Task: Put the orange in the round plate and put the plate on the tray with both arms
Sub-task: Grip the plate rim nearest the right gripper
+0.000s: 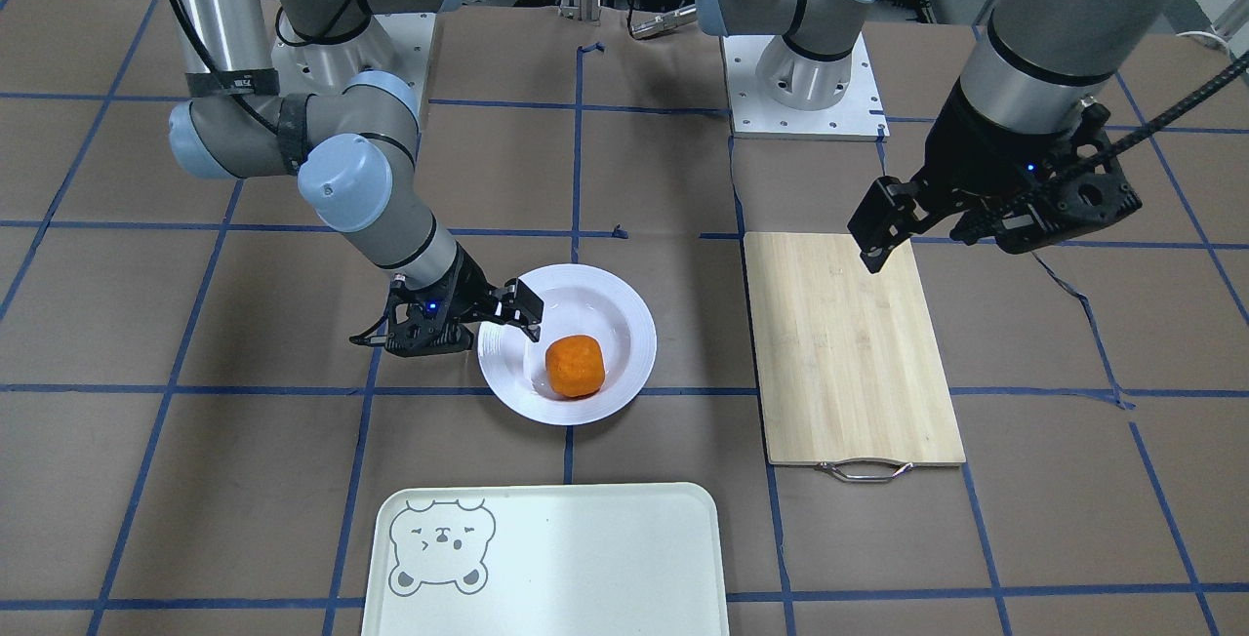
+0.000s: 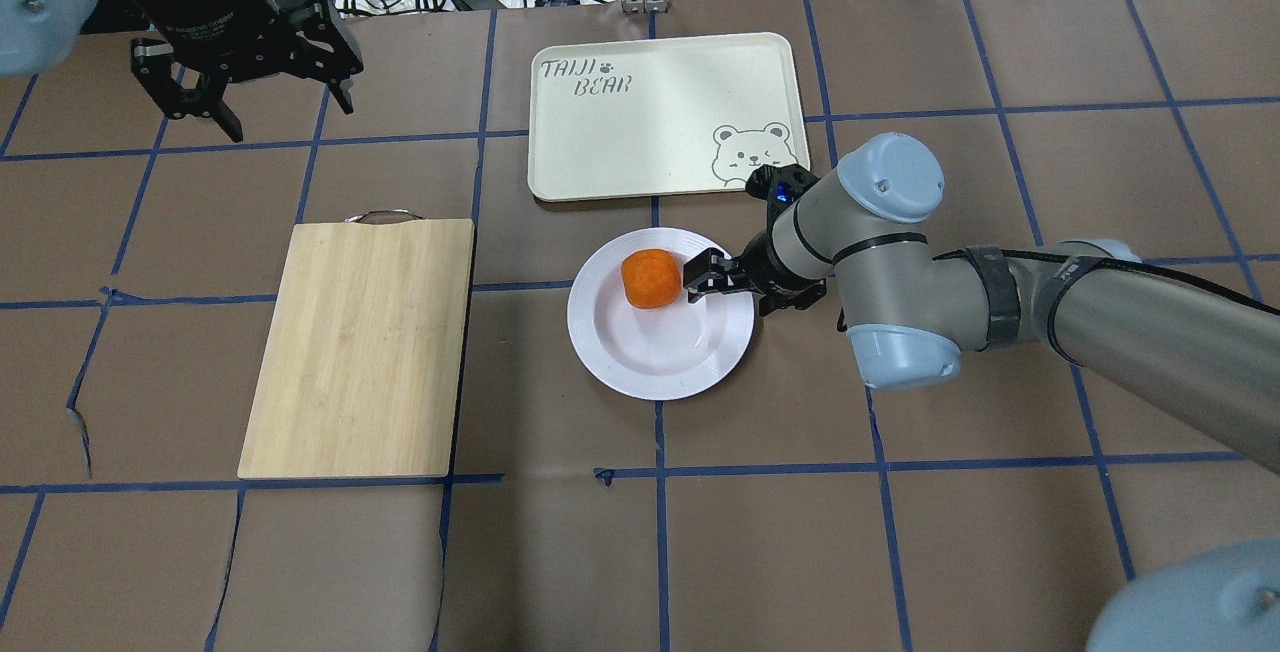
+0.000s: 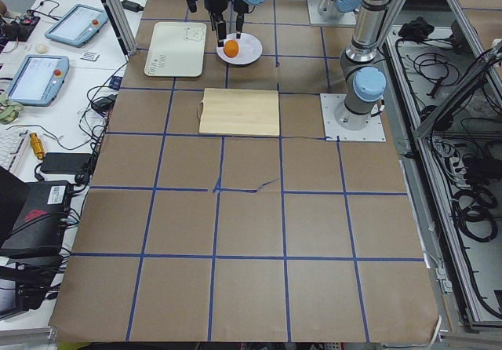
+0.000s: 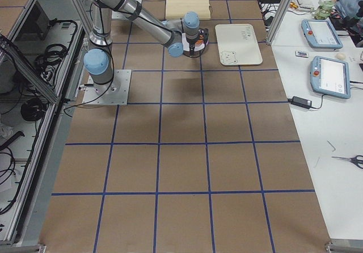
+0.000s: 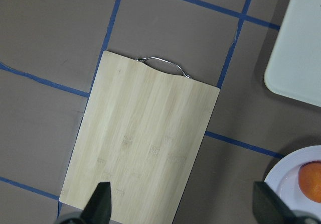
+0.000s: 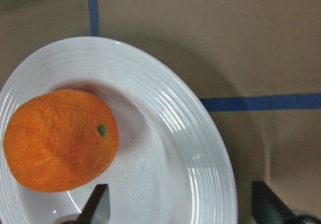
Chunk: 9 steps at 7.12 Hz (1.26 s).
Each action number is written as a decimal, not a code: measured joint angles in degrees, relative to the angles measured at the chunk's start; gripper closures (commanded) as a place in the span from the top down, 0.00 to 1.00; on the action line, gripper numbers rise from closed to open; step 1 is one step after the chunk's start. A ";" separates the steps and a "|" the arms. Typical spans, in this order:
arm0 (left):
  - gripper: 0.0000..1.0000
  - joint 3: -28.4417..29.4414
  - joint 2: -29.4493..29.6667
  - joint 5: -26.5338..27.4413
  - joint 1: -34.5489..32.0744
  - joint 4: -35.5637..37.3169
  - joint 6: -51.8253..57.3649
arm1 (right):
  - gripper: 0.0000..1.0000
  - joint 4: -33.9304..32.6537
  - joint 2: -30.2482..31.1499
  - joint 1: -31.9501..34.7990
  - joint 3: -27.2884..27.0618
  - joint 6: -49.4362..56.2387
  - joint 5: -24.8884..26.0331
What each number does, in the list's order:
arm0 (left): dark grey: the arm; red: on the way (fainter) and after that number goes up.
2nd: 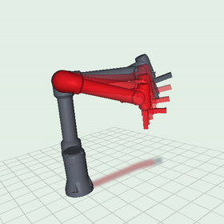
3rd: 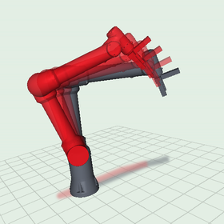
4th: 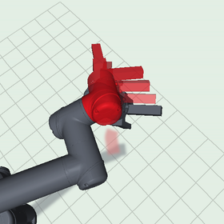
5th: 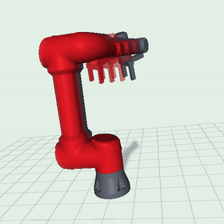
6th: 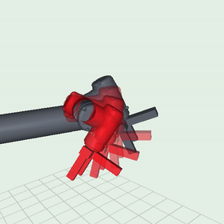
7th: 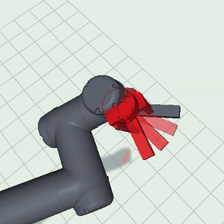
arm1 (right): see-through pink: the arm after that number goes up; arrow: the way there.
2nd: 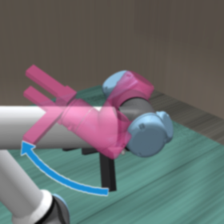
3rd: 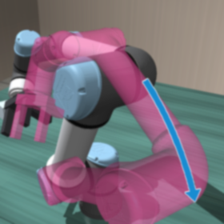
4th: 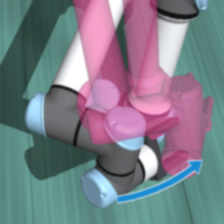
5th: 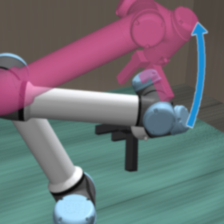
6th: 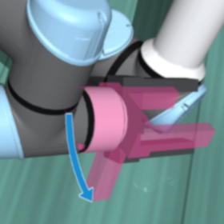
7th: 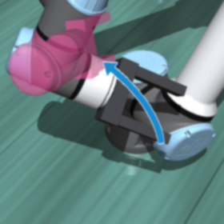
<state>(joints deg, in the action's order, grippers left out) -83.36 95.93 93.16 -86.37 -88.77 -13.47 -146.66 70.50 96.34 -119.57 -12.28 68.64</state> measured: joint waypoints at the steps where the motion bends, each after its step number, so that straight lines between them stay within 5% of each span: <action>1: 1.00 -0.83 -0.89 0.02 -0.28 0.00 0.04 | 1.00 -0.12 -0.33 0.04 -0.43 -0.16 -0.05; 3: 1.00 -2.74 -2.63 0.08 -0.51 -0.01 0.10 | 0.92 -0.33 -1.49 0.45 -0.99 -0.47 -0.08; 7: 1.00 -3.63 -3.62 0.09 -0.55 -0.01 0.11 | 0.28 -1.73 -2.29 2.48 -1.06 -0.63 -0.01; 9: 1.00 -3.62 -3.63 0.09 -0.55 0.27 0.11 | 0.09 -1.60 -2.29 2.52 -0.90 -0.82 0.04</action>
<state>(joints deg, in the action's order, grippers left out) -86.98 92.29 93.25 -86.92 -88.50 -13.36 -148.26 68.21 98.86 -120.47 -13.10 68.68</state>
